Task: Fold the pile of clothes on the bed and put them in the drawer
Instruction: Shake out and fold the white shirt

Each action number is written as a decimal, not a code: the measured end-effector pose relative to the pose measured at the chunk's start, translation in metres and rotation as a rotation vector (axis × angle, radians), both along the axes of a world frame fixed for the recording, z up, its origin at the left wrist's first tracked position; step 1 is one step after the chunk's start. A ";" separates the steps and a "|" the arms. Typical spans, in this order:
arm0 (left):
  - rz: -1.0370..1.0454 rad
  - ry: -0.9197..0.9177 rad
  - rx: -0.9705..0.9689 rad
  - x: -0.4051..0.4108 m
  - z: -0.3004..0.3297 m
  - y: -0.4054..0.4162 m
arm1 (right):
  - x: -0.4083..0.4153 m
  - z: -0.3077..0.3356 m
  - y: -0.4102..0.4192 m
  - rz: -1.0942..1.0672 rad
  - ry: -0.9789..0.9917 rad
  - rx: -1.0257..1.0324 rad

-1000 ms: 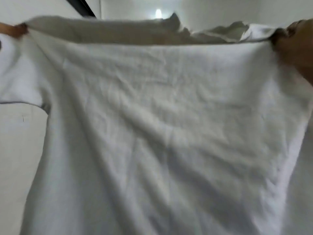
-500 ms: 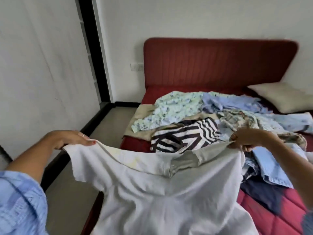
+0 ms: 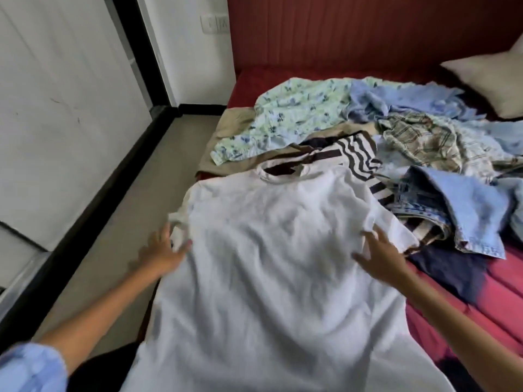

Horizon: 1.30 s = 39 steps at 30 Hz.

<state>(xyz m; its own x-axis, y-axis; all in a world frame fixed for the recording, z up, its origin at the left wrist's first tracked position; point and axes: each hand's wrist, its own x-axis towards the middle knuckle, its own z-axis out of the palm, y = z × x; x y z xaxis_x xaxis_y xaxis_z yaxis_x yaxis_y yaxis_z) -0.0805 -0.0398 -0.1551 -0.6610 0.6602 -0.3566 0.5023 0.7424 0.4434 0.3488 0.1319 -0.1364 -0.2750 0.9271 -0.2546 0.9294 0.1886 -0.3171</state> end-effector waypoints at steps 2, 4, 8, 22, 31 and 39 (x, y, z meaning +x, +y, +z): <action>-0.025 -0.025 -0.090 0.044 -0.018 -0.065 | 0.030 -0.020 -0.056 -0.031 -0.182 -0.081; -0.039 0.008 -0.158 0.080 -0.023 -0.129 | 0.058 -0.022 -0.103 -0.088 -0.314 -0.136; -0.188 0.204 -0.523 0.092 -0.018 -0.206 | 0.093 0.001 -0.160 -0.032 -0.457 -0.049; 0.207 -0.272 0.211 0.111 0.039 -0.240 | 0.122 0.059 -0.216 -0.178 0.416 0.110; 0.230 -0.480 0.161 0.094 0.085 -0.262 | 0.186 0.109 -0.226 -0.168 0.183 0.043; 0.201 -0.441 0.230 0.106 0.055 -0.268 | 0.172 0.099 -0.217 0.028 -0.319 -0.137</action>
<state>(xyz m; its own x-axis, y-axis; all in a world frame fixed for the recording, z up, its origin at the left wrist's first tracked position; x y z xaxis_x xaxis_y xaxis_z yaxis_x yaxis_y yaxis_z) 0.0259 -0.3082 -0.1000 -0.6026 0.6297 -0.4902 0.0894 0.6637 0.7427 0.5204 -0.0853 -0.0371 -0.1868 0.8717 -0.4529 0.9808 0.1915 -0.0360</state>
